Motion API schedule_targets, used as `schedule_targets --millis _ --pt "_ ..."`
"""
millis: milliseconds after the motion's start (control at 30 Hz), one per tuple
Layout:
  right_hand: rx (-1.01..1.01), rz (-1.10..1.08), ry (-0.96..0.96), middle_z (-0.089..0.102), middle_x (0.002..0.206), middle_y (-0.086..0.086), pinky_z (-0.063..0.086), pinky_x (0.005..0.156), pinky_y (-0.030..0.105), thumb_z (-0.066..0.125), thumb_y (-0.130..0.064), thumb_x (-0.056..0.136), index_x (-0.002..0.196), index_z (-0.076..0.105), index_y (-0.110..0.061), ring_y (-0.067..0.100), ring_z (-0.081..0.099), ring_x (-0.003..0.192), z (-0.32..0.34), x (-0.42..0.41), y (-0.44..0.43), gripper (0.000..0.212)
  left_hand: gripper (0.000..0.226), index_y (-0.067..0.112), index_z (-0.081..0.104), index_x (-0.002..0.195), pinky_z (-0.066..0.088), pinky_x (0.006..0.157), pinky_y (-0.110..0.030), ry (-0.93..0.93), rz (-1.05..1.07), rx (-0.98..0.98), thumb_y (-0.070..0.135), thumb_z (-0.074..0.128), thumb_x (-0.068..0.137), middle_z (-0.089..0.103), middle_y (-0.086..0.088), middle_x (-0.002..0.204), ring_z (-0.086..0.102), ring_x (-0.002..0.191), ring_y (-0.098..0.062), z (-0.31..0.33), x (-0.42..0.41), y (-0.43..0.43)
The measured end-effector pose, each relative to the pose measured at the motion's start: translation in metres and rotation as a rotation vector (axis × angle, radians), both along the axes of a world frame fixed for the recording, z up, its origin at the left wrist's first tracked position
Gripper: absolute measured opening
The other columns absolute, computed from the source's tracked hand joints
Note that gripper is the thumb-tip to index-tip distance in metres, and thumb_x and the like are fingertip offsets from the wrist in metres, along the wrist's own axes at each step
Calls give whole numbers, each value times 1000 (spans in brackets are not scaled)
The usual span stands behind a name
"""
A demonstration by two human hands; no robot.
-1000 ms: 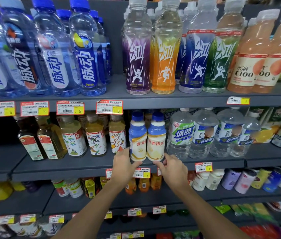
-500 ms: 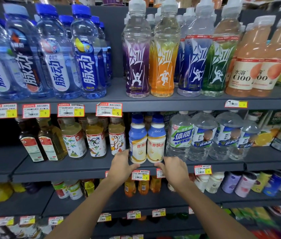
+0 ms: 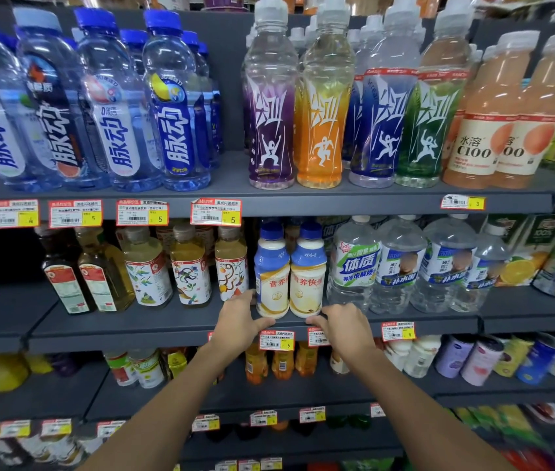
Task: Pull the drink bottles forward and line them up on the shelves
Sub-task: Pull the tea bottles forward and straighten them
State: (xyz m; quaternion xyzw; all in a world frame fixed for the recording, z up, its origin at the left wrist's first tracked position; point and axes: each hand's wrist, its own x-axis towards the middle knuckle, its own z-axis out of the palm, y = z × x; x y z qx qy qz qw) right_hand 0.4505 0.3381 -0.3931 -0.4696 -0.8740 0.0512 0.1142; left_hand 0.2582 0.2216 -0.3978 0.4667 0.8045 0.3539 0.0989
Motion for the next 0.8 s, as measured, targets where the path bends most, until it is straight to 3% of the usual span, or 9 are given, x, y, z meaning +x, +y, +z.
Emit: schedule_targets --millis 300,533,667,800 --pt "-12 5 -10 71 94 11 43 70 33 58 -62 92 92 72 -12 29 67 93 5 1 0 52 69 17 52 137 49 100 -32 20 -39 -15 37 83 79 62 -2 130 58 117 -16 0 -1 0" --pt "-30 -23 -29 73 89 7 51 74 32 60 -61 92 94 77 -16 24 68 89 18 -2 -10 48 61 18 54 134 49 100 -34 87 -32 -29 38 79 82 61 -3 129 57 118 -19 6 -2 -6" --pt "119 31 20 70 76 2 50 70 33 54 -65 93 75 69 -17 20 66 79 16 -9 -32 54 56 20 56 136 51 91 -31 105 14 24 38 75 87 64 1 112 60 105 -15 3 -13 -26" --pt "174 119 173 66 65 3 51 64 35 53 -61 96 67 66 -16 22 63 66 14 -39 -62 55 38 20 65 122 53 80 -32 88 102 107 38 71 90 63 7 92 61 89 -12 1 -36 -59"
